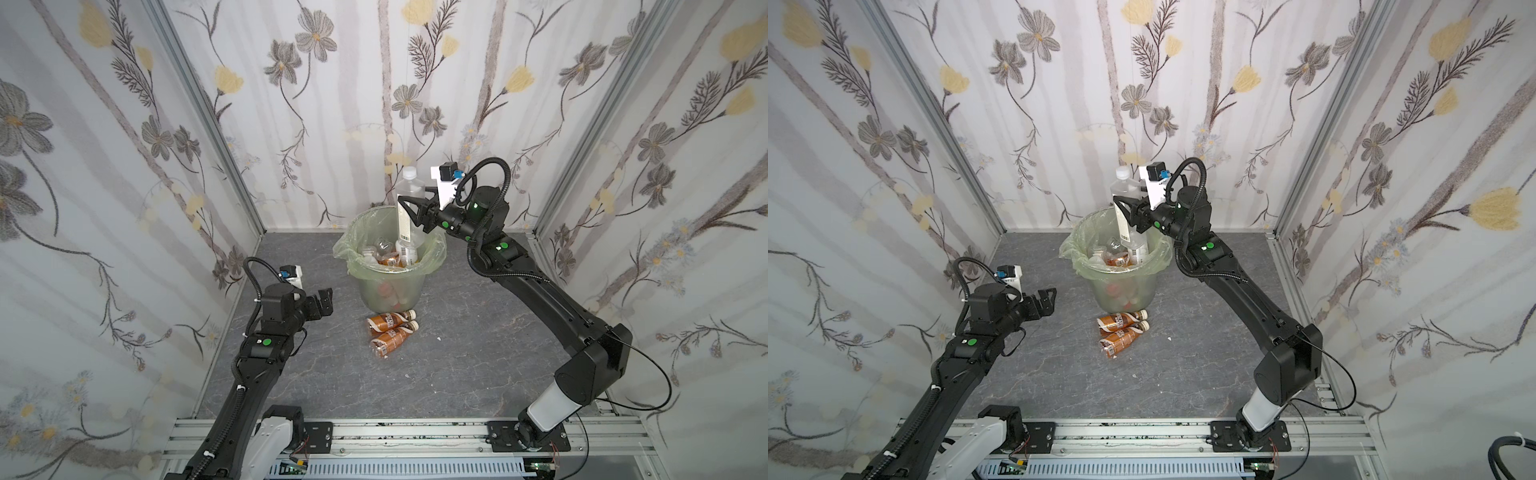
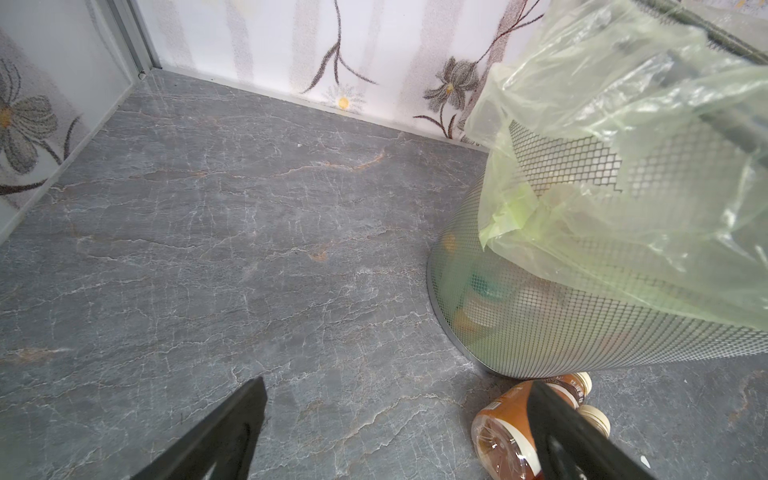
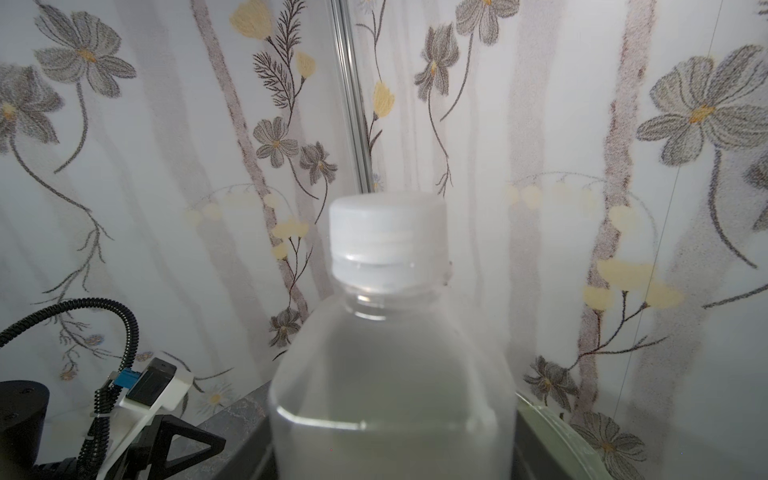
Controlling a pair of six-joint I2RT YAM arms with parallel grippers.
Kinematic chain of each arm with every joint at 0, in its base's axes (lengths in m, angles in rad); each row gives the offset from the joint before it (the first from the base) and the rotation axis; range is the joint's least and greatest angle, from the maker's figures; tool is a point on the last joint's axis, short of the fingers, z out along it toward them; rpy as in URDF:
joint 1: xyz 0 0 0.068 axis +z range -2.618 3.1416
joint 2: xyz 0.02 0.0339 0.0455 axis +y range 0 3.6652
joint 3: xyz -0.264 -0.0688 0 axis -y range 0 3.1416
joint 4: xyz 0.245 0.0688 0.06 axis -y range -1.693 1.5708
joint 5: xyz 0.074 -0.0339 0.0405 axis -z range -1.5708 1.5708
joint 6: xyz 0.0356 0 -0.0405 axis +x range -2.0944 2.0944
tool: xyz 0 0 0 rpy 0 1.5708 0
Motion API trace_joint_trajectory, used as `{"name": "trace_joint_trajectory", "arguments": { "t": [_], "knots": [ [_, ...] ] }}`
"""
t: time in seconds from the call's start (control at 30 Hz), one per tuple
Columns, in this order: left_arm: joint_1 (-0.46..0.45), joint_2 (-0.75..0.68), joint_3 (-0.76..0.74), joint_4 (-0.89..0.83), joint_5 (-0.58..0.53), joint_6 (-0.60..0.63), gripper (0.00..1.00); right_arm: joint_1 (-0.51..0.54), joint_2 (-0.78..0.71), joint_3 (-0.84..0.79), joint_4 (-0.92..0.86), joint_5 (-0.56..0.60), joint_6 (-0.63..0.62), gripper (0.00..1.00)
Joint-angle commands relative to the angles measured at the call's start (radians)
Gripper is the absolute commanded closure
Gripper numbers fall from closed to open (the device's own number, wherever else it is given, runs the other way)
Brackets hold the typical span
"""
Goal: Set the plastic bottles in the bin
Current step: 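Lift the clear bottle with the right gripper and carry it over the bin, then lower the clear bottle into the bin and open the right gripper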
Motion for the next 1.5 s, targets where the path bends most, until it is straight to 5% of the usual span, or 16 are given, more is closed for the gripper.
{"name": "trace_joint_trajectory", "arguments": {
  "t": [0.0,1.47],
  "knots": [
    [0.001,0.000,-0.001,0.019,0.003,-0.002,0.00,0.000,0.018,0.011,-0.001,-0.020,0.029,0.49],
    [0.000,-0.001,-0.009,0.023,0.001,-0.002,0.01,0.059,0.062,-0.060,-0.218,-0.035,0.002,0.29]
  ]
}}
